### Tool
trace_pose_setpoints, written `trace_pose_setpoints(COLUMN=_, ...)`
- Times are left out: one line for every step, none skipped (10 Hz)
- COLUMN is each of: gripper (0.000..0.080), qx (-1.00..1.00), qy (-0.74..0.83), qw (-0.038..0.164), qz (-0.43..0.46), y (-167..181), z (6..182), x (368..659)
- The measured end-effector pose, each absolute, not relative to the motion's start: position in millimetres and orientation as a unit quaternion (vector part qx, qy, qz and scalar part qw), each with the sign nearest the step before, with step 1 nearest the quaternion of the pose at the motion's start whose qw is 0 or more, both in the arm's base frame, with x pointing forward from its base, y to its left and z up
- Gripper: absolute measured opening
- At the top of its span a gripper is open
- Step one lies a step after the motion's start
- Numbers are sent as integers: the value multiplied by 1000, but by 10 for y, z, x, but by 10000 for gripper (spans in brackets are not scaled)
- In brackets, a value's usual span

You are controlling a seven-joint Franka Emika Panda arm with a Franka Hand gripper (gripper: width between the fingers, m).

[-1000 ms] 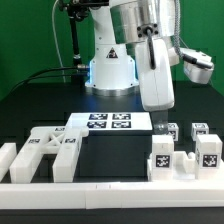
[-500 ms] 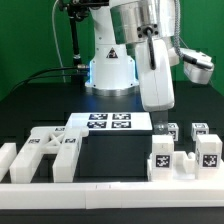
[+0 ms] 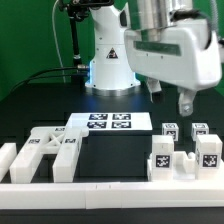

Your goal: Assemble chair

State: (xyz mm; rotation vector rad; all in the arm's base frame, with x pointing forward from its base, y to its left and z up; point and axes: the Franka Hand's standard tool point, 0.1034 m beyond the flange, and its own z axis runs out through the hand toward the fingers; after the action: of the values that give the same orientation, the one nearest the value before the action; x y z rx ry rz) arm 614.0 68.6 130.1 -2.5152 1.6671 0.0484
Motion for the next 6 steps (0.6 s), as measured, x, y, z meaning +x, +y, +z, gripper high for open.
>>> trace_pose_setpoints(gripper=649, qx=-845, qy=531, qw=62, qz=15, y=664, z=1278, x=6139)
trace_pose_setpoints(gripper=649, qx=-868, qy=493, qw=61, qz=12, y=656, z=1272, x=6138)
trace_pose_setpoints(gripper=649, qx=-888, qy=455, qw=62, qz=10, y=657, z=1271, x=6138)
trace_pose_setpoints(gripper=649, qx=-906, qy=419, qw=62, qz=7, y=655, z=1268, x=6135)
trace_pose_setpoints(gripper=649, qx=-932, qy=358, qw=63, qz=-9, y=632, z=1245, x=6125)
trace_pose_setpoints(gripper=649, qx=-956, qy=285, qw=60, qz=-19, y=587, z=1196, x=6059)
